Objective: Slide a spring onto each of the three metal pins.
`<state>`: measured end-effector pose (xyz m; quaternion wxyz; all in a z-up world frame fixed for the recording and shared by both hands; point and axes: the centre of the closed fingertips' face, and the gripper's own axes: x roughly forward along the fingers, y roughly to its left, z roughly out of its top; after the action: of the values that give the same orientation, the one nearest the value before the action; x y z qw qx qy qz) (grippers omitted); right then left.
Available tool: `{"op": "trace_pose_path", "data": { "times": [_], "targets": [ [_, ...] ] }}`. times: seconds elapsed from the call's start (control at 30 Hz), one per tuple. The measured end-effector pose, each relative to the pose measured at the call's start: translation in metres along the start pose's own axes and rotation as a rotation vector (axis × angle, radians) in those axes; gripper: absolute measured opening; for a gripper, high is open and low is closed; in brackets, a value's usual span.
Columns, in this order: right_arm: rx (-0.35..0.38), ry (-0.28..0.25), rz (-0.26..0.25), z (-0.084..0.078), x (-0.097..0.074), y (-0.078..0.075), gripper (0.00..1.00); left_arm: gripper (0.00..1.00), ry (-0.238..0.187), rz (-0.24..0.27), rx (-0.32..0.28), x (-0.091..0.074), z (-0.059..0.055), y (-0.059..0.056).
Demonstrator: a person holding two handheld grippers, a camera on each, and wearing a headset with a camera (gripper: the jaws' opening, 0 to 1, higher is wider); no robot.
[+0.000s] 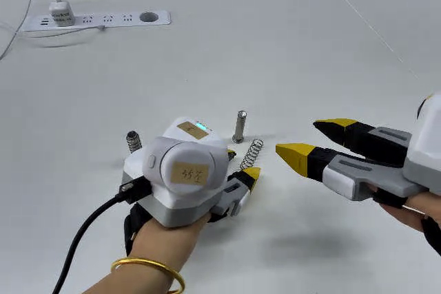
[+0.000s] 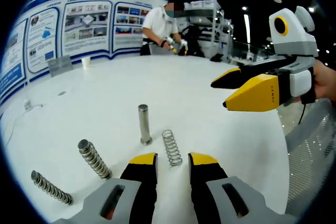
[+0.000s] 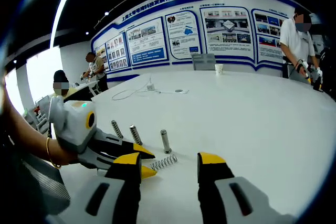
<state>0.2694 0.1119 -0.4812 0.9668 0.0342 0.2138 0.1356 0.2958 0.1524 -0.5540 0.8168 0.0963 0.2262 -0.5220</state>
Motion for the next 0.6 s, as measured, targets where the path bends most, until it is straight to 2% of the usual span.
{"op": "trace_pose_path", "data": {
  "times": [0.13,0.6],
  "targets": [
    [0.008,0.002,-0.001,-0.001,0.0004,-0.0005,0.44,0.21,0.007,-0.003,0.004,0.0036,-0.0006,0.0003],
    [0.022,0.013,-0.007,-0.0051,-0.0002,-0.0002,0.43,0.11,0.035,-0.016,0.079,0.0095,-0.0038,-0.0031]
  ]
}}
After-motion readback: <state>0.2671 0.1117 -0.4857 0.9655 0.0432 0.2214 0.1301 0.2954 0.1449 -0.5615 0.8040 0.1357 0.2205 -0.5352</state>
